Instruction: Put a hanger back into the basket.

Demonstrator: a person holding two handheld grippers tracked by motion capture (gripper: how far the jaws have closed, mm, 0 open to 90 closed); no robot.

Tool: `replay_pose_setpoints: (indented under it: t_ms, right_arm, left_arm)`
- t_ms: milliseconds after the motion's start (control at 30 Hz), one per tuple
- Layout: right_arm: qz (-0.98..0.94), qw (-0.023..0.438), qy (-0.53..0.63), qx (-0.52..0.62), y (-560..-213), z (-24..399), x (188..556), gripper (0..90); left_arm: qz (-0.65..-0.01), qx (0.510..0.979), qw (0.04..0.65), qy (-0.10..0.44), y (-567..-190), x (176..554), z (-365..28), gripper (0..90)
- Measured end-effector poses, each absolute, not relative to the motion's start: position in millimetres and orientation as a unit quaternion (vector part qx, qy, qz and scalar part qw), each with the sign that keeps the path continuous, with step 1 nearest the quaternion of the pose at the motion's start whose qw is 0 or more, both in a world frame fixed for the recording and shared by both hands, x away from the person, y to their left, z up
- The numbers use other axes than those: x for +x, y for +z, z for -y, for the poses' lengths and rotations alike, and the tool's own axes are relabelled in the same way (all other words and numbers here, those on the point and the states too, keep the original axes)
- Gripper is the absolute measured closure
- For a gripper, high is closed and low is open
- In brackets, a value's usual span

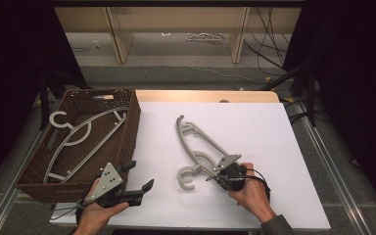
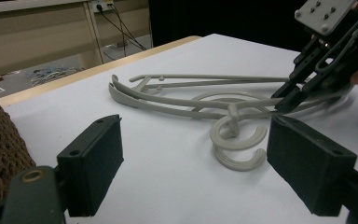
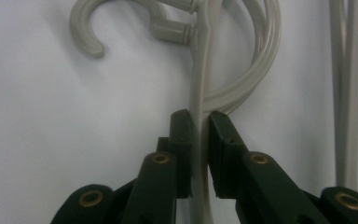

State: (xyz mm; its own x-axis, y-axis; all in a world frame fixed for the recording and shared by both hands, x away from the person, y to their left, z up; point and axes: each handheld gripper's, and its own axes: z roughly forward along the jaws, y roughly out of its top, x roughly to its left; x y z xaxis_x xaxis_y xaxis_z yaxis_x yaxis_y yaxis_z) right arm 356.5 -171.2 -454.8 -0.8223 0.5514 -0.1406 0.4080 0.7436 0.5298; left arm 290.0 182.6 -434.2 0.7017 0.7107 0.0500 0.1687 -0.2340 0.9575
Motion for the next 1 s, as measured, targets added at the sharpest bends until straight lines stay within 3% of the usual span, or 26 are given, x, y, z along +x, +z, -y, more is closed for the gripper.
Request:
replay_pose_setpoints:
  t_ms: [700, 1000]
  right_arm:
    - [-0.905, 0.209, 0.291, 0.230, -420.9, 200.2, 341.1, 82.8]
    - [-0.901, 0.187, 0.326, 0.215, -413.3, 194.3, 334.0, 82.8]
  left_arm:
    - [-0.302, 0.749, 0.535, 0.249, -433.1, 294.9, -182.0, 22.3]
    - [-0.287, 0.769, 0.510, 0.256, -423.8, 309.3, -166.3, 25.9]
